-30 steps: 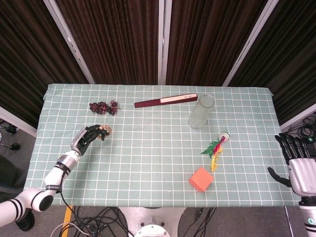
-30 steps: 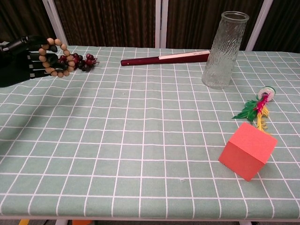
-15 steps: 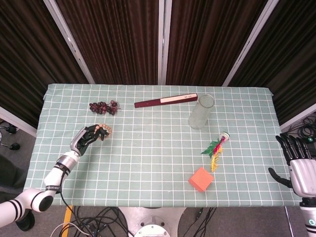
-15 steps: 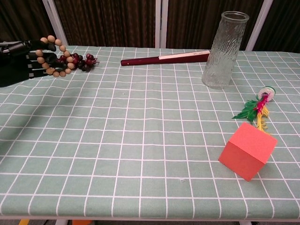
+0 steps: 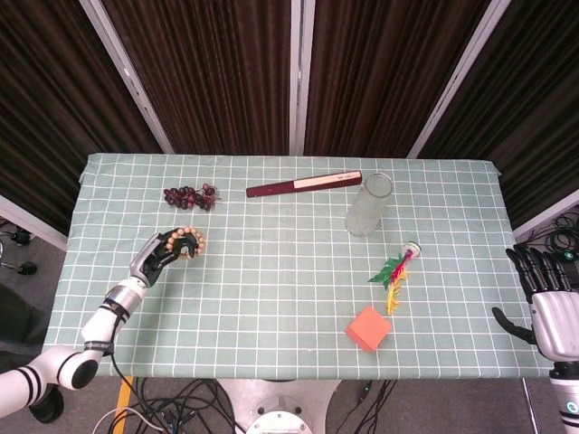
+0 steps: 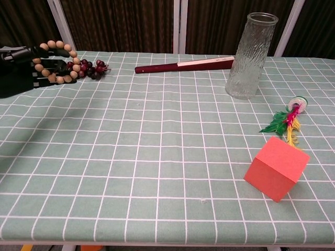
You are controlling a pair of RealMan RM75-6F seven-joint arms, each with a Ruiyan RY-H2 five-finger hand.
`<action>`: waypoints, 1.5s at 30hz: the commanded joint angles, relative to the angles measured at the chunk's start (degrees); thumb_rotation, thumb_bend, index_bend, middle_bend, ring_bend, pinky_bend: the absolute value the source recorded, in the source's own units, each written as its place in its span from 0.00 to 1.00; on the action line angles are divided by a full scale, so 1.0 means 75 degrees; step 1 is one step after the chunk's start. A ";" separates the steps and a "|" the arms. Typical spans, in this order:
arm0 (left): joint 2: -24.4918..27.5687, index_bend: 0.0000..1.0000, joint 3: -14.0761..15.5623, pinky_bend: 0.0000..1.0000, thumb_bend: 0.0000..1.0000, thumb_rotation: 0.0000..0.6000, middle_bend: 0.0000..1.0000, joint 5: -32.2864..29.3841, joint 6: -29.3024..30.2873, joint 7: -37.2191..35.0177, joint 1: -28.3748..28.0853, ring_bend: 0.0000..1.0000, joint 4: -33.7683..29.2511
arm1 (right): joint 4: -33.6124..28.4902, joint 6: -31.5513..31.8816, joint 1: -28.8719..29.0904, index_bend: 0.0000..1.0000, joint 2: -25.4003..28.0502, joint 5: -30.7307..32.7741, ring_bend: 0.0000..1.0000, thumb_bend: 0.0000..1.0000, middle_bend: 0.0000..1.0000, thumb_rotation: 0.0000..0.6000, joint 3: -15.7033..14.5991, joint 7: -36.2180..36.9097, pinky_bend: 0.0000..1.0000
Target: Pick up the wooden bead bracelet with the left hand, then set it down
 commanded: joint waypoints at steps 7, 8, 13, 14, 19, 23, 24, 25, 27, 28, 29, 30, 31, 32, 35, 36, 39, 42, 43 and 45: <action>-0.0040 0.43 0.0009 0.16 0.42 0.34 0.57 0.0046 0.0082 0.0020 0.0005 0.36 0.0052 | 0.0010 0.0015 -0.0011 0.00 0.0004 -0.0008 0.00 0.12 0.07 1.00 -0.0002 0.0020 0.00; -0.0046 0.44 0.0024 0.16 0.42 0.34 0.58 0.0069 0.0105 0.0088 0.0004 0.36 0.0067 | 0.0011 0.0018 -0.0015 0.00 0.0003 -0.0001 0.00 0.12 0.07 1.00 0.0000 0.0023 0.00; -0.0038 0.45 0.0121 0.16 0.42 0.74 0.58 0.0188 0.0102 0.0373 -0.0046 0.36 0.0104 | 0.0018 0.0012 -0.0019 0.00 0.0002 -0.0002 0.00 0.12 0.07 1.00 -0.0007 0.0039 0.00; -0.0041 0.45 0.0135 0.16 0.42 0.82 0.58 0.0207 0.0116 0.0434 -0.0052 0.36 0.0114 | 0.0018 0.0012 -0.0020 0.00 0.0002 -0.0002 0.00 0.12 0.07 1.00 -0.0007 0.0039 0.00; -0.0011 0.43 0.0161 0.16 0.42 1.00 0.57 0.0290 0.0139 0.0360 -0.0083 0.36 0.0114 | 0.0019 0.0023 -0.0024 0.00 0.0003 -0.0003 0.00 0.12 0.07 1.00 -0.0001 0.0040 0.00; -0.0002 0.42 0.0206 0.16 0.41 1.00 0.57 0.0360 0.0135 0.0202 -0.0104 0.36 0.0137 | 0.0029 0.0004 -0.0018 0.00 -0.0002 0.0009 0.00 0.12 0.07 1.00 0.0000 0.0051 0.00; 0.0000 0.42 0.0214 0.16 0.40 1.00 0.56 0.0367 0.0134 0.0152 -0.0104 0.36 0.0139 | 0.0033 0.0001 -0.0018 0.00 -0.0005 0.0012 0.00 0.12 0.07 1.00 0.0001 0.0054 0.00; -0.0009 0.42 0.0213 0.16 0.38 0.99 0.57 0.0343 0.0136 0.0125 -0.0099 0.36 0.0149 | 0.0036 -0.0001 -0.0017 0.00 -0.0010 0.0015 0.00 0.12 0.07 1.00 0.0001 0.0056 0.00; -0.0035 0.44 0.0156 0.16 0.35 0.90 0.58 0.0171 0.0088 0.0001 -0.0085 0.36 0.0107 | 0.0042 -0.0006 -0.0015 0.00 -0.0015 0.0013 0.00 0.12 0.07 1.00 0.0000 0.0062 0.00; -0.0029 0.45 0.0145 0.16 0.34 0.85 0.59 0.0137 0.0063 -0.0040 -0.0086 0.36 0.0094 | 0.0044 -0.0004 -0.0016 0.00 -0.0017 0.0013 0.00 0.12 0.07 1.00 0.0000 0.0062 0.00; -0.0030 0.46 0.0140 0.16 0.34 0.82 0.60 0.0103 0.0040 -0.0022 -0.0091 0.36 0.0109 | 0.0046 -0.0001 -0.0017 0.00 -0.0017 0.0013 0.00 0.12 0.07 1.00 0.0002 0.0060 0.00; -0.0040 0.47 0.0136 0.16 0.35 0.79 0.60 0.0078 0.0040 0.0002 -0.0087 0.36 0.0117 | 0.0048 0.0002 -0.0019 0.00 -0.0018 0.0016 0.00 0.12 0.07 1.00 0.0003 0.0062 0.00; -0.0049 0.48 0.0129 0.16 0.37 0.76 0.61 0.0060 0.0047 0.0011 -0.0082 0.36 0.0112 | 0.0050 0.0004 -0.0023 0.00 -0.0017 0.0022 0.00 0.12 0.07 1.00 0.0003 0.0064 0.00; -0.0052 0.49 0.0119 0.16 0.38 0.73 0.62 0.0041 0.0054 0.0009 -0.0075 0.36 0.0106 | 0.0050 0.0002 -0.0025 0.00 -0.0017 0.0027 0.00 0.12 0.07 1.00 0.0002 0.0063 0.00; -0.0066 0.51 0.0112 0.16 0.40 0.71 0.63 0.0010 0.0071 0.0120 -0.0069 0.36 0.0110 | 0.0051 0.0001 -0.0026 0.00 -0.0019 0.0029 0.00 0.12 0.07 1.00 0.0003 0.0064 0.00; -0.0070 0.51 0.0107 0.16 0.40 0.71 0.63 -0.0007 0.0071 0.0145 -0.0067 0.36 0.0103 | 0.0050 0.0006 -0.0029 0.00 -0.0019 0.0027 0.00 0.12 0.07 1.00 0.0002 0.0064 0.00; -0.0068 0.52 0.0079 0.17 0.42 0.72 0.64 -0.0073 0.0047 0.0191 -0.0065 0.37 0.0074 | 0.0049 0.0019 -0.0037 0.00 -0.0016 0.0020 0.00 0.12 0.07 1.00 0.0000 0.0061 0.00; -0.0074 0.54 0.0059 0.17 0.44 0.76 0.66 -0.0123 0.0055 0.0254 -0.0046 0.38 0.0046 | 0.0053 0.0037 -0.0053 0.00 -0.0014 0.0022 0.00 0.12 0.07 1.00 -0.0004 0.0067 0.00; -0.0076 0.54 0.0052 0.17 0.44 0.76 0.66 -0.0137 0.0056 0.0266 -0.0041 0.38 0.0035 | 0.0055 0.0042 -0.0056 0.00 -0.0014 0.0022 0.00 0.12 0.07 1.00 -0.0004 0.0070 0.00; -0.0070 0.54 0.0042 0.17 0.45 0.76 0.67 -0.0155 0.0049 0.0297 -0.0033 0.39 0.0011 | 0.0058 0.0048 -0.0060 0.00 -0.0012 0.0018 0.00 0.12 0.07 1.00 -0.0005 0.0078 0.00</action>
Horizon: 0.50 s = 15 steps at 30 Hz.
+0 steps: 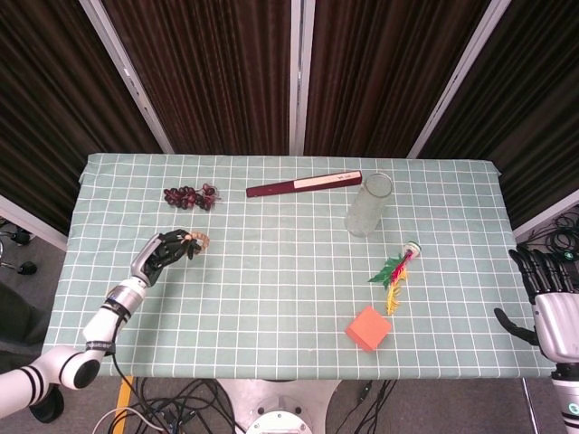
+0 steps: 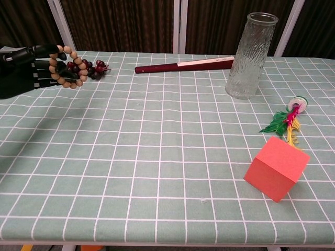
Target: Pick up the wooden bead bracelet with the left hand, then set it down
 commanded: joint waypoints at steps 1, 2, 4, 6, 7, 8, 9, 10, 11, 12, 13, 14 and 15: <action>0.0001 0.54 -0.0012 0.17 0.45 0.76 0.67 -0.0019 -0.0001 0.0049 0.0011 0.39 -0.0018 | 0.0003 0.0006 -0.0004 0.00 0.0002 -0.0008 0.00 0.12 0.07 1.00 -0.0003 0.0002 0.00; 0.0000 0.54 -0.0020 0.17 0.45 0.76 0.67 -0.0029 -0.0002 0.0052 0.0015 0.39 -0.0028 | 0.0004 0.0006 -0.0005 0.00 0.0003 -0.0008 0.00 0.12 0.07 1.00 -0.0004 0.0003 0.00; 0.0004 0.55 -0.0034 0.17 0.45 0.75 0.67 -0.0039 -0.0001 0.0054 0.0026 0.39 -0.0049 | 0.0008 0.0009 -0.0011 0.00 0.0004 -0.0003 0.00 0.12 0.07 1.00 -0.0004 0.0007 0.00; -0.0002 0.55 -0.0045 0.17 0.45 0.70 0.67 -0.0044 0.0009 0.0082 0.0032 0.39 -0.0050 | 0.0009 0.0012 -0.0014 0.00 0.0002 0.0000 0.00 0.12 0.07 1.00 -0.0002 0.0015 0.00; 0.0000 0.55 -0.0049 0.17 0.44 0.67 0.67 -0.0044 0.0000 0.0084 0.0034 0.39 -0.0059 | 0.0012 0.0014 -0.0014 0.00 0.0001 0.0000 0.00 0.12 0.07 1.00 -0.0001 0.0023 0.00; 0.0002 0.55 -0.0052 0.17 0.44 0.65 0.67 -0.0046 -0.0002 0.0089 0.0037 0.39 -0.0064 | 0.0014 0.0015 -0.0015 0.00 0.0002 0.0000 0.00 0.12 0.07 1.00 -0.0001 0.0025 0.00; 0.0000 0.55 -0.0056 0.17 0.44 0.64 0.67 -0.0050 0.0000 0.0100 0.0040 0.39 -0.0067 | 0.0017 0.0017 -0.0017 0.00 0.0002 -0.0001 0.00 0.12 0.07 1.00 -0.0001 0.0024 0.00; 0.0001 0.55 -0.0057 0.17 0.45 0.63 0.67 -0.0042 -0.0006 0.0108 0.0039 0.39 -0.0073 | 0.0019 0.0021 -0.0021 0.00 0.0003 -0.0002 0.00 0.12 0.07 1.00 -0.0002 0.0027 0.00; 0.0001 0.55 -0.0061 0.17 0.45 0.62 0.67 -0.0039 -0.0003 0.0110 0.0042 0.39 -0.0077 | 0.0020 0.0025 -0.0023 0.00 0.0004 -0.0003 0.00 0.12 0.07 1.00 -0.0002 0.0031 0.00; 0.0001 0.55 -0.0063 0.17 0.45 0.61 0.67 -0.0036 -0.0009 0.0107 0.0042 0.39 -0.0082 | 0.0022 0.0030 -0.0025 0.00 0.0002 -0.0001 0.00 0.12 0.07 1.00 0.0000 0.0037 0.00; 0.0005 0.55 -0.0063 0.17 0.46 0.59 0.67 -0.0023 -0.0016 0.0113 0.0039 0.39 -0.0083 | 0.0027 0.0033 -0.0027 0.00 0.0002 0.0001 0.00 0.12 0.07 1.00 0.0002 0.0041 0.00; 0.0002 0.55 -0.0064 0.17 0.47 0.58 0.67 -0.0022 -0.0015 0.0123 0.0040 0.39 -0.0081 | 0.0029 0.0032 -0.0029 0.00 0.0003 0.0002 0.00 0.12 0.07 1.00 0.0001 0.0044 0.00; 0.0000 0.55 -0.0066 0.17 0.49 0.58 0.67 -0.0023 -0.0019 0.0125 0.0041 0.39 -0.0084 | 0.0029 0.0031 -0.0031 0.00 0.0004 0.0002 0.00 0.12 0.07 1.00 -0.0001 0.0045 0.00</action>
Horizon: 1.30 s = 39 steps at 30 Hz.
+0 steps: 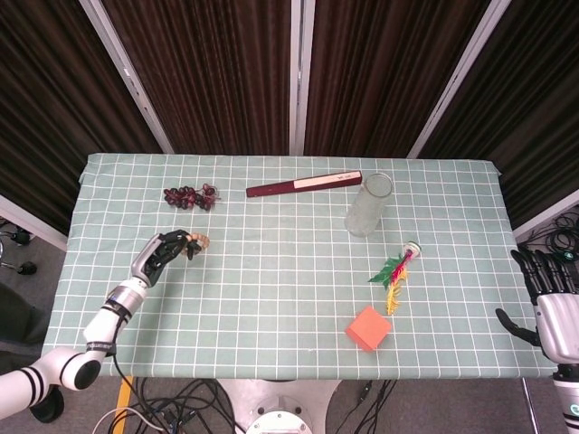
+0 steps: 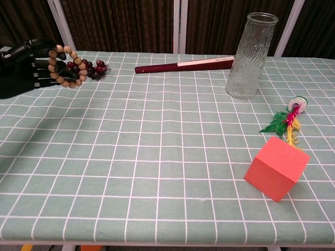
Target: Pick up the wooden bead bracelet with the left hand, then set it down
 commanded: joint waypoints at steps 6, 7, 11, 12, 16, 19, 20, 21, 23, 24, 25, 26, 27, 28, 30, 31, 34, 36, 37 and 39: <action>0.0001 0.56 -0.0028 0.17 0.58 0.63 0.68 -0.0011 -0.0004 0.0013 0.0015 0.39 -0.0026 | 0.0005 0.0028 -0.0023 0.00 0.0005 -0.0010 0.00 0.12 0.07 1.00 -0.0007 0.0015 0.00; 0.0006 0.56 -0.0029 0.17 0.59 0.64 0.68 -0.0001 -0.0004 0.0016 0.0016 0.39 -0.0036 | 0.0005 0.0032 -0.0026 0.00 0.0006 -0.0017 0.00 0.12 0.07 1.00 -0.0010 0.0017 0.00; 0.0018 0.56 -0.0030 0.17 0.62 0.65 0.68 0.0024 0.0005 0.0010 0.0027 0.39 -0.0060 | 0.0002 0.0046 -0.0036 0.00 0.0008 -0.0024 0.00 0.12 0.07 1.00 -0.0012 0.0020 0.00; 0.0020 0.56 -0.0028 0.17 0.63 0.65 0.68 0.0031 0.0010 0.0016 0.0031 0.39 -0.0065 | 0.0002 0.0054 -0.0039 0.00 0.0009 -0.0024 0.00 0.12 0.07 1.00 -0.0010 0.0022 0.00; 0.0021 0.56 -0.0019 0.17 0.65 0.67 0.68 0.0045 0.0010 0.0040 0.0035 0.39 -0.0069 | 0.0002 0.0067 -0.0047 0.00 0.0010 -0.0028 0.00 0.12 0.07 1.00 -0.0007 0.0024 0.00; 0.0013 0.56 -0.0028 0.17 0.65 0.75 0.67 0.0022 0.0005 0.0064 0.0037 0.39 -0.0059 | 0.0002 0.0066 -0.0044 0.00 0.0008 -0.0026 0.00 0.12 0.07 1.00 -0.0001 0.0022 0.00; 0.0014 0.56 -0.0029 0.17 0.66 0.76 0.67 0.0023 0.0005 0.0070 0.0037 0.39 -0.0056 | 0.0003 0.0070 -0.0044 0.00 0.0006 -0.0023 0.00 0.12 0.07 1.00 0.0003 0.0023 0.00; 0.0010 0.56 -0.0029 0.17 0.66 0.79 0.67 0.0024 0.0014 0.0092 0.0040 0.39 -0.0047 | 0.0004 0.0069 -0.0043 0.00 0.0006 -0.0019 0.00 0.12 0.07 1.00 0.0007 0.0025 0.00; -0.0004 0.56 -0.0034 0.17 0.68 0.88 0.67 0.0004 0.0023 0.0122 0.0047 0.39 -0.0038 | 0.0004 0.0060 -0.0039 0.00 0.0008 -0.0007 0.00 0.12 0.07 1.00 0.0014 0.0029 0.00; -0.0007 0.56 -0.0036 0.17 0.68 0.92 0.67 -0.0006 0.0018 0.0124 0.0049 0.39 -0.0039 | 0.0002 0.0055 -0.0037 0.00 0.0007 -0.0006 0.00 0.12 0.07 1.00 0.0014 0.0027 0.00; -0.0008 0.56 -0.0037 0.17 0.69 0.96 0.67 -0.0015 0.0013 0.0130 0.0050 0.39 -0.0037 | 0.0001 0.0051 -0.0035 0.00 0.0006 -0.0007 0.00 0.12 0.07 1.00 0.0015 0.0023 0.00; -0.0013 0.56 -0.0043 0.17 0.70 0.98 0.67 -0.0026 0.0012 0.0141 0.0052 0.39 -0.0031 | 0.0000 0.0049 -0.0032 0.00 0.0003 -0.0009 0.00 0.12 0.07 1.00 0.0016 0.0020 0.00; -0.0017 0.55 -0.0046 0.17 0.71 0.99 0.67 -0.0031 0.0011 0.0149 0.0053 0.39 -0.0025 | 0.0000 0.0048 -0.0031 0.00 0.0002 -0.0008 0.00 0.12 0.07 1.00 0.0018 0.0020 0.00; -0.0023 0.55 -0.0053 0.17 0.72 1.00 0.67 -0.0045 0.0010 0.0164 0.0053 0.39 -0.0017 | 0.0000 0.0042 -0.0027 0.00 0.0001 0.0000 0.00 0.12 0.07 1.00 0.0022 0.0019 0.00; -0.0033 0.54 -0.0053 0.17 0.74 1.00 0.66 -0.0047 0.0018 0.0216 0.0055 0.39 -0.0002 | -0.0002 0.0030 -0.0025 0.00 0.0004 0.0013 0.00 0.12 0.07 1.00 0.0024 0.0012 0.00; -0.0035 0.53 -0.0055 0.17 0.75 1.00 0.65 -0.0048 0.0019 0.0224 0.0056 0.39 -0.0002 | -0.0004 0.0029 -0.0025 0.00 0.0004 0.0015 0.00 0.12 0.07 1.00 0.0025 0.0012 0.00; -0.0040 0.50 -0.0067 0.17 0.76 1.00 0.63 -0.0067 0.0021 0.0275 0.0061 0.39 -0.0002 | -0.0006 0.0029 -0.0025 0.00 0.0002 0.0013 0.00 0.12 0.07 1.00 0.0025 0.0012 0.00; -0.0045 0.48 -0.0063 0.17 0.76 1.00 0.61 -0.0059 0.0022 0.0326 0.0058 0.39 0.0001 | -0.0006 0.0020 -0.0025 0.00 0.0003 0.0023 0.00 0.12 0.07 1.00 0.0026 0.0011 0.00; -0.0046 0.46 -0.0053 0.17 0.76 1.00 0.60 -0.0037 0.0025 0.0360 0.0055 0.39 0.0006 | -0.0005 0.0019 -0.0025 0.00 0.0004 0.0026 0.00 0.12 0.07 1.00 0.0028 0.0014 0.00; -0.0055 0.42 -0.0061 0.17 0.76 1.00 0.58 -0.0050 0.0032 0.0353 0.0062 0.38 -0.0003 | -0.0003 0.0014 -0.0022 0.00 0.0003 0.0029 0.00 0.12 0.07 1.00 0.0029 0.0017 0.00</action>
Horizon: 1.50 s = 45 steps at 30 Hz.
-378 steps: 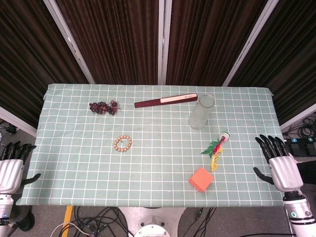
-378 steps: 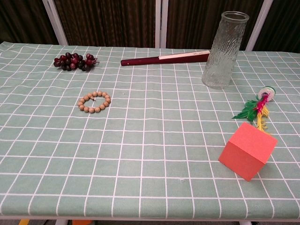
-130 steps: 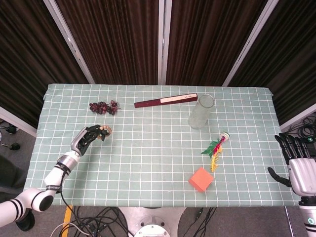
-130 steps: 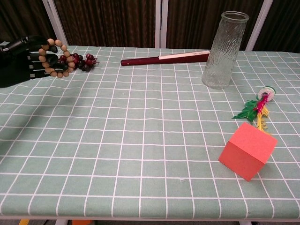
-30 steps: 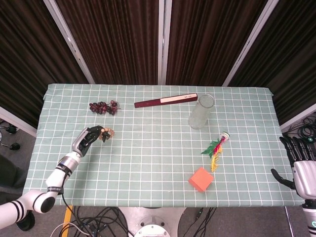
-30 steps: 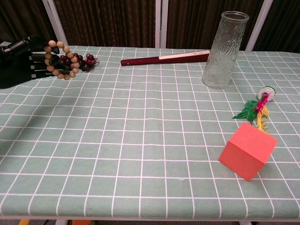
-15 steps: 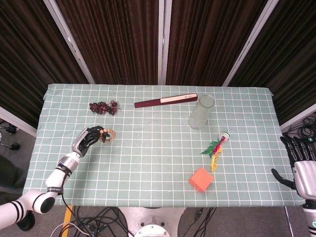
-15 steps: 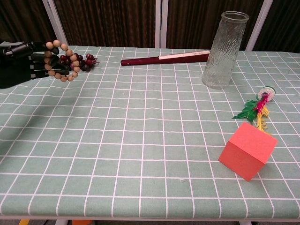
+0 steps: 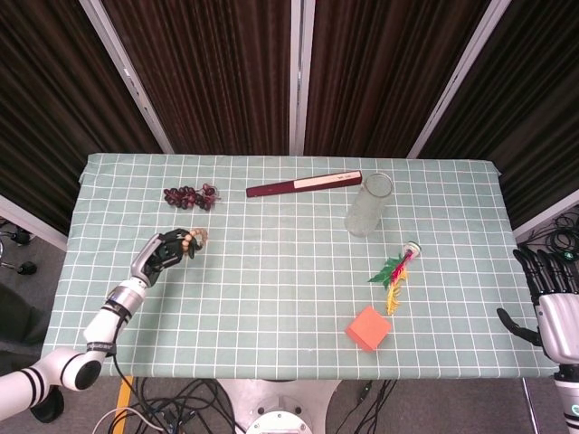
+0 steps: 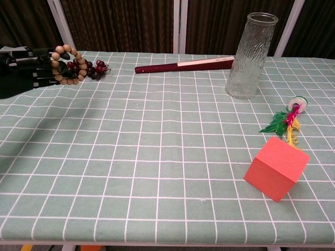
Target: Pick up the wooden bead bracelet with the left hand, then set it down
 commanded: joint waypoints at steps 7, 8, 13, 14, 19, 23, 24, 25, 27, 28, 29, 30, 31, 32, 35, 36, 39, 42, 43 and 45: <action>-0.0041 0.41 -0.0114 0.18 0.66 0.93 0.56 -0.0190 0.0049 0.0106 0.0035 0.38 0.0006 | 0.0017 -0.0003 -0.0007 0.00 -0.0008 0.0005 0.00 0.12 0.07 1.00 -0.0005 0.0024 0.00; -0.0050 0.41 -0.0116 0.18 0.63 0.85 0.55 -0.0179 0.0084 0.0165 0.0042 0.37 0.0017 | 0.0023 -0.0002 -0.0008 0.00 -0.0012 0.0004 0.00 0.12 0.07 1.00 -0.0006 0.0029 0.00; -0.0154 0.38 -0.0022 0.18 0.55 0.62 0.50 -0.0033 0.0443 0.1066 0.0073 0.32 0.0279 | 0.0051 -0.0032 0.0005 0.00 -0.0032 -0.0013 0.00 0.12 0.07 1.00 -0.0020 0.0078 0.00; -0.0222 0.38 0.0033 0.18 0.55 0.61 0.49 0.0033 0.0608 0.1557 0.0074 0.32 0.0423 | 0.0060 -0.0035 0.0008 0.00 -0.0037 -0.0021 0.00 0.12 0.07 1.00 -0.0022 0.0090 0.00; -0.0486 0.31 0.0309 0.17 0.49 0.58 0.43 0.0270 0.1188 0.3830 0.0067 0.24 0.0888 | 0.0098 -0.0039 0.0013 0.00 -0.0062 -0.0043 0.00 0.12 0.07 1.00 -0.0033 0.0141 0.00; -0.0678 0.28 0.0492 0.17 0.43 0.58 0.37 0.0365 0.1501 0.5500 0.0056 0.19 0.1055 | 0.0155 -0.0058 0.0021 0.00 -0.0098 -0.0056 0.00 0.12 0.07 1.00 -0.0047 0.0211 0.00; -0.0687 0.27 0.0541 0.17 0.42 0.58 0.36 0.0402 0.1532 0.5806 0.0045 0.18 0.1057 | 0.0167 -0.0067 0.0027 0.00 -0.0104 -0.0060 0.00 0.12 0.07 1.00 -0.0048 0.0226 0.00; -0.0680 0.27 0.0595 0.16 0.40 0.59 0.35 0.0444 0.1546 0.6122 0.0028 0.17 0.1053 | 0.0179 -0.0075 0.0033 0.00 -0.0110 -0.0065 0.00 0.12 0.07 1.00 -0.0050 0.0240 0.00; -0.0632 0.26 0.0711 0.15 0.34 0.60 0.32 0.0551 0.1588 0.6918 -0.0017 0.15 0.1020 | 0.0203 -0.0101 0.0050 0.00 -0.0129 -0.0085 0.00 0.12 0.07 1.00 -0.0061 0.0280 0.00; -0.0605 0.25 0.0754 0.15 0.30 0.61 0.31 0.0584 0.1615 0.7281 -0.0030 0.14 0.0993 | 0.0214 -0.0118 0.0061 0.00 -0.0137 -0.0097 0.00 0.12 0.07 1.00 -0.0067 0.0298 0.00; -0.0570 0.25 0.0781 0.14 0.26 0.61 0.30 0.0607 0.1687 0.7743 -0.0034 0.14 0.0942 | 0.0229 -0.0143 0.0076 0.00 -0.0146 -0.0107 0.00 0.12 0.07 1.00 -0.0073 0.0320 0.00; -0.0570 0.24 0.0777 0.13 0.21 0.61 0.29 0.0616 0.1813 0.8093 -0.0013 0.13 0.0912 | 0.0244 -0.0165 0.0087 0.00 -0.0155 -0.0106 0.00 0.12 0.07 1.00 -0.0077 0.0338 0.00; -0.0593 0.24 0.0765 0.13 0.16 0.62 0.29 0.0634 0.2038 0.8514 0.0040 0.12 0.0881 | 0.0265 -0.0200 0.0100 0.00 -0.0168 -0.0096 0.00 0.12 0.07 1.00 -0.0083 0.0372 0.00; -0.0611 0.24 0.0731 0.12 0.12 0.64 0.29 0.0640 0.2236 0.8741 0.0092 0.12 0.0851 | 0.0283 -0.0236 0.0112 0.00 -0.0175 -0.0082 0.00 0.12 0.07 1.00 -0.0089 0.0403 0.00; -0.0661 0.29 0.0468 0.12 0.06 0.89 0.31 0.0563 0.3039 0.9011 0.0345 0.12 0.0757 | 0.0353 -0.0415 0.0161 0.00 -0.0167 -0.0025 0.00 0.12 0.07 1.00 -0.0127 0.0542 0.00; -0.0627 0.30 0.0390 0.12 0.06 0.96 0.32 0.0509 0.3246 0.9087 0.0431 0.13 0.0736 | 0.0373 -0.0492 0.0182 0.00 -0.0149 -0.0001 0.00 0.12 0.07 1.00 -0.0143 0.0617 0.00; -0.0296 0.32 0.0239 0.12 0.06 1.00 0.34 0.0229 0.3696 0.9522 0.0754 0.16 0.0667 | 0.0489 -0.0793 0.0266 0.00 -0.0092 0.0110 0.00 0.12 0.06 1.00 -0.0187 0.1019 0.00; 0.0242 0.32 0.0297 0.12 0.06 1.00 0.34 -0.0094 0.3936 1.0009 0.1182 0.17 0.0448 | 0.0682 -0.1059 0.0352 0.00 -0.0082 0.0161 0.00 0.13 0.05 1.00 -0.0241 0.1297 0.00; 0.0428 0.32 0.0366 0.12 0.06 1.00 0.34 -0.0174 0.3981 1.0170 0.1327 0.17 0.0359 | 0.0740 -0.1087 0.0371 0.00 -0.0104 0.0152 0.00 0.13 0.05 1.00 -0.0246 0.1341 0.00; 0.0853 0.31 0.0582 0.11 0.06 1.00 0.33 -0.0304 0.4119 1.0547 0.1684 0.17 0.0098 | 0.0890 -0.1101 0.0413 0.00 -0.0197 0.0099 0.00 0.14 0.05 1.00 -0.0247 0.1470 0.00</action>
